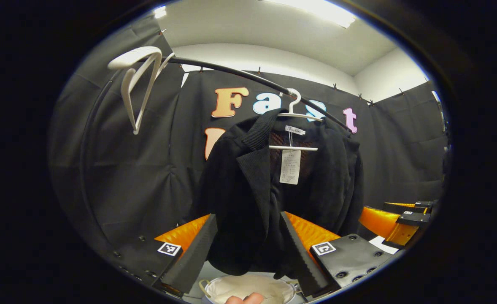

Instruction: Grasp the clothes on the hanger with both hands and then place them into the laundry hamper below.

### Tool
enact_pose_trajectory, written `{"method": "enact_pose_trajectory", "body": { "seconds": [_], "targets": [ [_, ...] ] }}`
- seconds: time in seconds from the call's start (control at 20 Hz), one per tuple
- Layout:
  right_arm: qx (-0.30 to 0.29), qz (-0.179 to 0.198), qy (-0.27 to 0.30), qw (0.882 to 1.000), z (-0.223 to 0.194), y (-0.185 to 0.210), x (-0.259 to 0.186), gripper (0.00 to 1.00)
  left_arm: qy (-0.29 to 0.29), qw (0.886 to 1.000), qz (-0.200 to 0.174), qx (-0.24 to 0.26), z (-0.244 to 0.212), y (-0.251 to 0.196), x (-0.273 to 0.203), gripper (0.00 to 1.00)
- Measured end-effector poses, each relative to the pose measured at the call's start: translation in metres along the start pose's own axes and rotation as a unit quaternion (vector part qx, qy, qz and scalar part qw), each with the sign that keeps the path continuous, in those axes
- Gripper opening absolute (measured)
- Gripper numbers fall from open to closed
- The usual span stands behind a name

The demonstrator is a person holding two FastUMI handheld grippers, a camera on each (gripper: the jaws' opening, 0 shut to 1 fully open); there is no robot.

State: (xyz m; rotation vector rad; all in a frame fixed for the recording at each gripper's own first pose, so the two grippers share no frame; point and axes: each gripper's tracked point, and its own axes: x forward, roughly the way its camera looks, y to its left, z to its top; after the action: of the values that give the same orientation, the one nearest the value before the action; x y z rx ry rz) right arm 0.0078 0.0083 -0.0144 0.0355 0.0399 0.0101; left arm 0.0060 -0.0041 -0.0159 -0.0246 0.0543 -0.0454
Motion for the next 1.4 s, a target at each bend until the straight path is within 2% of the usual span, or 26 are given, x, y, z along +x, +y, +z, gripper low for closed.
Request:
{"method": "enact_pose_trajectory", "body": {
  "seconds": [0.15, 0.2, 0.25, 0.3, 0.4, 0.45, 0.55, 0.6, 0.65, 0.7, 0.85, 0.9, 0.95, 1.05, 1.15, 1.2, 1.35, 1.4],
  "targets": [
    [-0.006, 0.017, 0.007, 1.000, -0.003, 0.004, 0.023, 0.93, -0.002, 1.000, -0.009, 0.003, -0.001, -0.006, 0.004, 0.96],
    [-0.006, 0.021, 0.009, 1.000, -0.004, 0.005, 0.031, 0.96, -0.003, 1.000, -0.012, 0.004, -0.001, -0.009, 0.006, 0.96],
    [-0.005, 0.026, 0.010, 1.000, -0.005, 0.006, 0.040, 0.93, -0.004, 1.000, -0.014, 0.005, -0.001, -0.010, 0.008, 0.96],
    [-0.006, 0.031, 0.012, 0.999, -0.007, 0.007, 0.049, 0.97, -0.004, 1.000, -0.016, 0.002, -0.002, -0.012, 0.012, 0.96],
    [-0.009, 0.035, 0.025, 0.999, -0.016, 0.005, 0.069, 0.94, -0.001, 1.000, -0.023, -0.007, -0.008, -0.016, 0.027, 0.96],
    [-0.008, 0.039, 0.035, 0.999, -0.022, 0.006, 0.079, 0.94, 0.002, 1.000, -0.024, -0.007, -0.013, -0.016, 0.034, 1.00],
    [0.004, 0.046, 0.048, 0.998, -0.029, 0.008, 0.098, 0.91, 0.008, 1.000, -0.020, -0.005, -0.021, -0.013, 0.049, 0.97],
    [0.009, 0.051, 0.050, 0.997, -0.030, 0.009, 0.107, 0.94, 0.009, 1.000, -0.018, -0.003, -0.022, -0.011, 0.055, 0.97],
    [0.013, 0.054, 0.052, 0.997, -0.031, 0.011, 0.117, 0.88, 0.008, 1.000, -0.018, 0.003, -0.024, -0.011, 0.062, 0.93],
    [0.017, 0.055, 0.056, 0.997, -0.032, 0.013, 0.128, 0.99, 0.006, 1.000, -0.018, 0.009, -0.026, -0.010, 0.067, 0.93],
    [0.044, 0.073, 0.064, 0.994, -0.035, 0.026, 0.147, 0.93, 0.012, 1.000, -0.023, 0.011, -0.035, -0.014, 0.080, 0.93],
    [0.049, 0.076, 0.065, 0.994, -0.037, 0.028, 0.152, 0.89, 0.013, 1.000, -0.025, 0.009, -0.038, -0.015, 0.084, 0.97],
    [0.047, 0.071, 0.065, 0.994, -0.039, 0.028, 0.156, 0.93, 0.012, 1.000, -0.027, 0.010, -0.040, -0.017, 0.089, 0.97],
    [0.030, 0.053, 0.059, 0.996, -0.039, 0.019, 0.164, 0.63, 0.011, 0.999, -0.029, 0.016, -0.043, -0.018, 0.097, 0.97],
    [0.020, 0.042, 0.054, 0.997, -0.038, 0.014, 0.165, 0.58, 0.012, 0.999, -0.033, 0.017, -0.046, -0.021, 0.103, 0.93],
    [0.019, 0.039, 0.048, 0.998, -0.035, 0.012, 0.165, 0.46, 0.012, 0.999, -0.037, 0.013, -0.047, -0.024, 0.107, 0.97],
    [0.014, 0.037, 0.040, 0.998, -0.030, 0.008, 0.160, 0.12, 0.016, 0.999, -0.042, 0.003, -0.054, -0.029, 0.122, 0.96],
    [0.010, 0.037, 0.039, 0.999, -0.028, 0.006, 0.157, 0.07, 0.015, 0.999, -0.040, 0.002, -0.054, -0.029, 0.126, 0.97]
  ]
}}
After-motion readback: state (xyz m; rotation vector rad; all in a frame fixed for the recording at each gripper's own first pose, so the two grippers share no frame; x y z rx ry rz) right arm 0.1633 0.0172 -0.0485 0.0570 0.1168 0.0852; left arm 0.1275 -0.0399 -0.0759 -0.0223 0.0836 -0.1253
